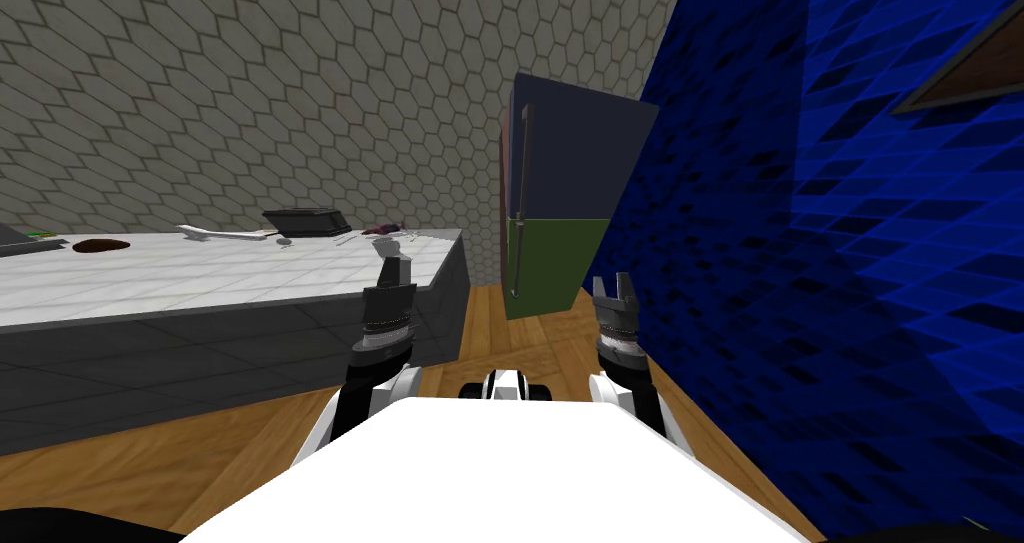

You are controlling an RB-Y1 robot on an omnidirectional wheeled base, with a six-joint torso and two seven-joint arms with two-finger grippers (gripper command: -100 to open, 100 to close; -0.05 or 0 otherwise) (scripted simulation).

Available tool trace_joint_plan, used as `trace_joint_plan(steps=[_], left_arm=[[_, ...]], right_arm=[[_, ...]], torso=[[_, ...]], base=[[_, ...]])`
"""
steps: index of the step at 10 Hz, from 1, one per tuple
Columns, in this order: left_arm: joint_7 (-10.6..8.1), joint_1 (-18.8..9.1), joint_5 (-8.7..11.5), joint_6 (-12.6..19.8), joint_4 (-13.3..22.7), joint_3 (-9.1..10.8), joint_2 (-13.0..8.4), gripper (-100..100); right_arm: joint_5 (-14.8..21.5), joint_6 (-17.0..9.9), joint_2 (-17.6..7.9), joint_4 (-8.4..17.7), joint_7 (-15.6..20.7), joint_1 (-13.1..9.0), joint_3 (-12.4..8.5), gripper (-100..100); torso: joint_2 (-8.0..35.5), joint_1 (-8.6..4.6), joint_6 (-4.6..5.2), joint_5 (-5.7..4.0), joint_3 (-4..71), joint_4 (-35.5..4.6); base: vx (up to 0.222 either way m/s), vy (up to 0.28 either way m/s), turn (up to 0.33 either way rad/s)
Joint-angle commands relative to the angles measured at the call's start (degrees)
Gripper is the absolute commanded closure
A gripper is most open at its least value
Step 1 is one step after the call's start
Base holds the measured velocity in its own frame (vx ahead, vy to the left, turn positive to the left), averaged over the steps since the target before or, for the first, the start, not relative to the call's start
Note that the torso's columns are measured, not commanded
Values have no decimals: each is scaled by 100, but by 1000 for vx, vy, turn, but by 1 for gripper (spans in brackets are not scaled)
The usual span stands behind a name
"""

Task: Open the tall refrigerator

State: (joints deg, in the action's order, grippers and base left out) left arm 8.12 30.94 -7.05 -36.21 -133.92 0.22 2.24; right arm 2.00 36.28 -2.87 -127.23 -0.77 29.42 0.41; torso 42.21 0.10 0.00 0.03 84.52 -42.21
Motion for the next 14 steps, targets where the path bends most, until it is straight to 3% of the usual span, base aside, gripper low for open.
trace_joint_plan(steps=[1, 3, 4, 7, 8, 11, 12, 14], left_arm=[[0, 0, 0, 0, 0, 0, 0, 0], [0, 0, 0, 0, 0, 0, 0, 0], [0, 0, 0, 0, 0, 0, 0, 0], [0, 0, 0, 0, 0, 0, 0, 0], [0, 0, 0, 0, 0, 0, 0, 0], [0, 0, 0, 0, 0, 0, 0, 0], [0, 0, 0, 0, 0, -1, 1, 0], [0, 0, 0, 0, 0, 0, 0, 0]], right_arm=[[-21, 13, -350, 229, 140, -93, -3, -100], [-44, 5, -693, 521, 368, -236, 12, -100], [-44, 5, -724, 554, 368, -236, 12, -100], [-88, 0, -1256, 1096, 799, -501, 41, -100], [-88, 0, -1258, 1144, 799, -501, 41, -100], [-141, 1, -1761, 1721, 1286, -810, 76, -100], [-141, 1, -1761, 1819, 1314, -810, 76, -100], [-179, 4, -2101, 2245, 1682, -1035, 101, -100]], torso=[[6, -9, 1, -2, 3, -6], [7, -4, 0, -2, 5, -7], [4, -1, 0, -1, 7, -7], [9, -7, -1, -3, 3, -8], [2, -2, 1, -1, 7, -6], [8, -1, -1, -1, 4, -8], [5, 4, 0, 1, 6, -7], [13, -21, 0, -7, 1, -9]], base=[[6, 53, 40], [16, 80, 59], [14, 71, 25], [14, 85, 77], [35, 89, 18], [31, 120, 89], [25, 106, 28], [23, 99, 94]])
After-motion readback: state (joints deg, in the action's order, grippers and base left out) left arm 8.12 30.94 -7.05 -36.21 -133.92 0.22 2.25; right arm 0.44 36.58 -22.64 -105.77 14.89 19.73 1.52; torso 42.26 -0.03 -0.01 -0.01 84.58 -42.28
